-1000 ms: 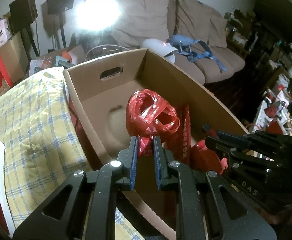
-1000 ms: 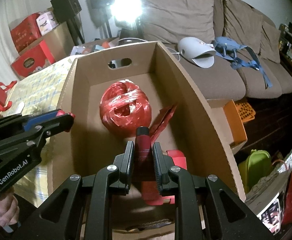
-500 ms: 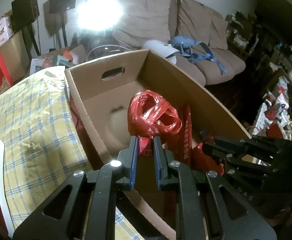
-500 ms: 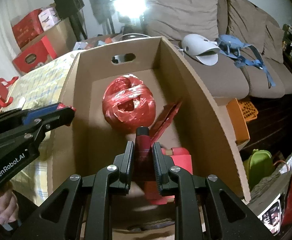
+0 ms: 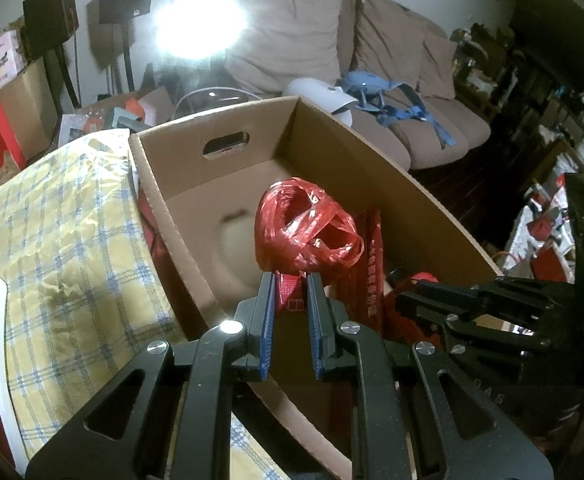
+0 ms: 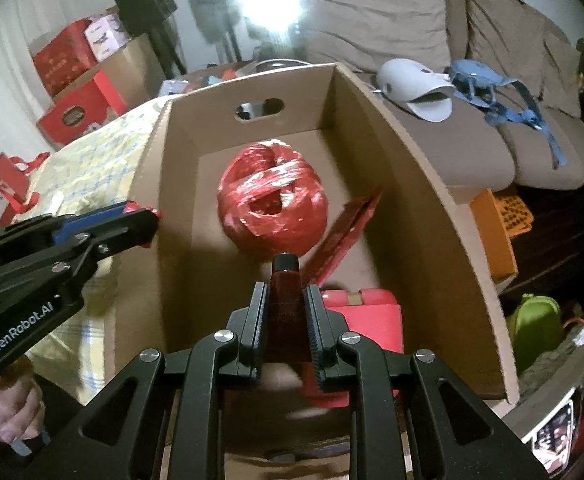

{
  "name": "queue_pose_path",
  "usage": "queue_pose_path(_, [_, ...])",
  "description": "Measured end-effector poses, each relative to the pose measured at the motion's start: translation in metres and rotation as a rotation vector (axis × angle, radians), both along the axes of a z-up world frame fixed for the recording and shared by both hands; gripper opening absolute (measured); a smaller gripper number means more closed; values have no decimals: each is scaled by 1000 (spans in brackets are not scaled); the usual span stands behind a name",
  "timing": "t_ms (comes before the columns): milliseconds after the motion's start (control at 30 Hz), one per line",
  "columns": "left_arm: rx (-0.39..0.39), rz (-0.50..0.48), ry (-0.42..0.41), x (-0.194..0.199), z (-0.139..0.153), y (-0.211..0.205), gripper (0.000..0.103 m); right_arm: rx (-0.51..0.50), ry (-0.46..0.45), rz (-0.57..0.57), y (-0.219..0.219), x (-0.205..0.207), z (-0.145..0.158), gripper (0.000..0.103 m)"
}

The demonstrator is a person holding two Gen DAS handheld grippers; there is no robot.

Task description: Organize objects

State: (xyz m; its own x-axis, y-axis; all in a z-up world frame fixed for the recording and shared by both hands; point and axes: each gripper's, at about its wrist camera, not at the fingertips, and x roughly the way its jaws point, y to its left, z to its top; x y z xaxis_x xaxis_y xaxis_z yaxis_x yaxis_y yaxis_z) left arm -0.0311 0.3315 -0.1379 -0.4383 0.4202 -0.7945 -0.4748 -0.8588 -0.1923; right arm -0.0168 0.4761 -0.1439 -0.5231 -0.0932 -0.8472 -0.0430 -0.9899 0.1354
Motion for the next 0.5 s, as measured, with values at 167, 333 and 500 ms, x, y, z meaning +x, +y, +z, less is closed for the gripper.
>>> queue_pose_path(167, [29,-2,-41,-3,-4,-3,14,-41,-25,35,-5,-3,-4,18])
queue_pose_path(333, [34,6,-62,-4,-7,-4,14,-60,-35,42,-7,-4,-6,18])
queue_pose_path(500, [33,5,-63,-4,-7,-4,14,-78,-41,45,-7,-5,-8,18])
